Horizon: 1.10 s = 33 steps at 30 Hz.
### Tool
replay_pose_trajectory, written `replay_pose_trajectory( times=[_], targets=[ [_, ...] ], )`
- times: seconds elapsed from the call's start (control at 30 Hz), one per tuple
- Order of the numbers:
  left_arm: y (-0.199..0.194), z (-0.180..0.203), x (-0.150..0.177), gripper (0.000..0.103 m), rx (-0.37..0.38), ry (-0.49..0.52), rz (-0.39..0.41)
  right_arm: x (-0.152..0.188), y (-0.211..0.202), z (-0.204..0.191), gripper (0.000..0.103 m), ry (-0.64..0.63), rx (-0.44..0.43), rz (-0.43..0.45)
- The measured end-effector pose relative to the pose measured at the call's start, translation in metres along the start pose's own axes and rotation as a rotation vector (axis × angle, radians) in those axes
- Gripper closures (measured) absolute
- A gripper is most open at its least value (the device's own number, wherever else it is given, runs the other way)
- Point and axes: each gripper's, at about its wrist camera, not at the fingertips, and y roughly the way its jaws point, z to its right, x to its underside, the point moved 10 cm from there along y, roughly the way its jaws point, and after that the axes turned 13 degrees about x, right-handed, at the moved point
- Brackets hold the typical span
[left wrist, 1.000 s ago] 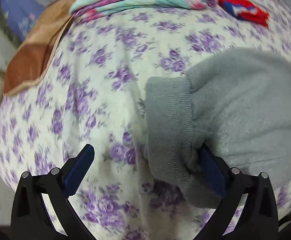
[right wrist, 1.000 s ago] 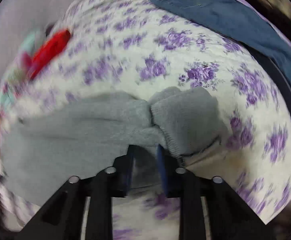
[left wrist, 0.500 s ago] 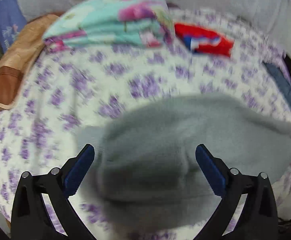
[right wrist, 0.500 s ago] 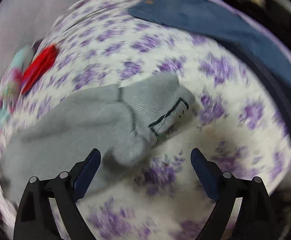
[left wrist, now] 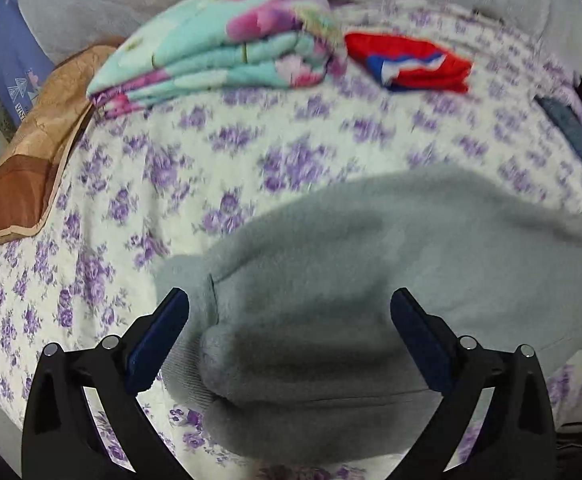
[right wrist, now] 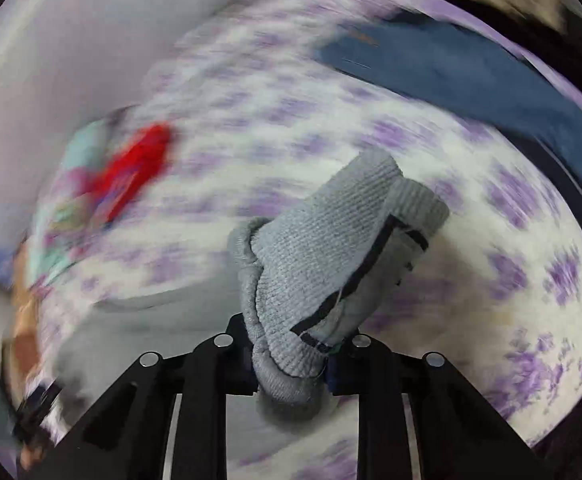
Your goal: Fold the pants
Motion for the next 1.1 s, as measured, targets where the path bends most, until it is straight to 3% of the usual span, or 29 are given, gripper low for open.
replay_pose_trajectory(
  times=[0.1,0.17,0.23,0.3,0.37,0.47,0.5,0.57,0.7,0.77,0.87,0.93,1.07,1.1],
  targets=[
    [-0.001,0.009,-0.008,0.004,0.032,-0.024,0.016,0.027,0.001,-0.089,0.078,-0.196,-0.085,-0.027],
    [0.000,0.018,-0.012,0.004,0.053,-0.031,0.023,0.055,0.025,-0.132,0.067,-0.298,-0.086,-0.060],
    [0.004,0.025,-0.012,0.004,0.054,-0.020,0.013,0.098,0.064,-0.172,0.041,-0.472,-0.041,-0.133],
    [0.006,0.031,-0.009,0.004,0.058,-0.001,-0.001,0.128,0.078,-0.197,0.030,-0.595,-0.076,-0.227],
    [0.005,0.034,-0.006,0.004,0.048,0.021,-0.005,0.126,0.062,-0.204,0.029,-0.612,-0.129,-0.219],
    [0.001,0.032,0.000,0.004,0.056,0.009,-0.003,0.104,0.012,-0.202,0.030,-0.548,-0.383,-0.274],
    [0.001,0.031,0.002,0.004,0.063,-0.001,-0.008,0.094,0.001,-0.195,0.030,-0.534,-0.399,-0.246],
    [0.000,0.030,0.004,0.004,0.073,-0.014,-0.010,0.059,-0.004,-0.164,0.030,-0.490,-0.304,-0.160],
    [0.005,0.041,0.001,0.004,0.108,-0.022,-0.015,0.017,0.023,-0.111,0.030,-0.392,-0.093,-0.113],
    [0.009,0.054,-0.005,0.004,0.114,-0.001,-0.019,0.013,0.035,-0.111,0.030,-0.401,-0.087,-0.119],
    [0.014,0.073,-0.016,0.004,0.120,0.023,-0.021,0.032,0.049,-0.139,0.030,-0.502,-0.108,-0.146],
    [0.017,0.083,-0.022,0.004,0.116,0.031,-0.020,0.066,0.055,-0.164,0.031,-0.652,-0.110,-0.177],
    [0.023,0.084,-0.020,0.004,0.100,0.019,-0.036,0.107,0.084,-0.168,0.033,-0.946,0.094,-0.129],
    [0.025,0.082,-0.019,0.004,0.093,0.012,-0.045,0.109,0.089,-0.165,0.044,-0.969,0.110,-0.125]
  ],
)
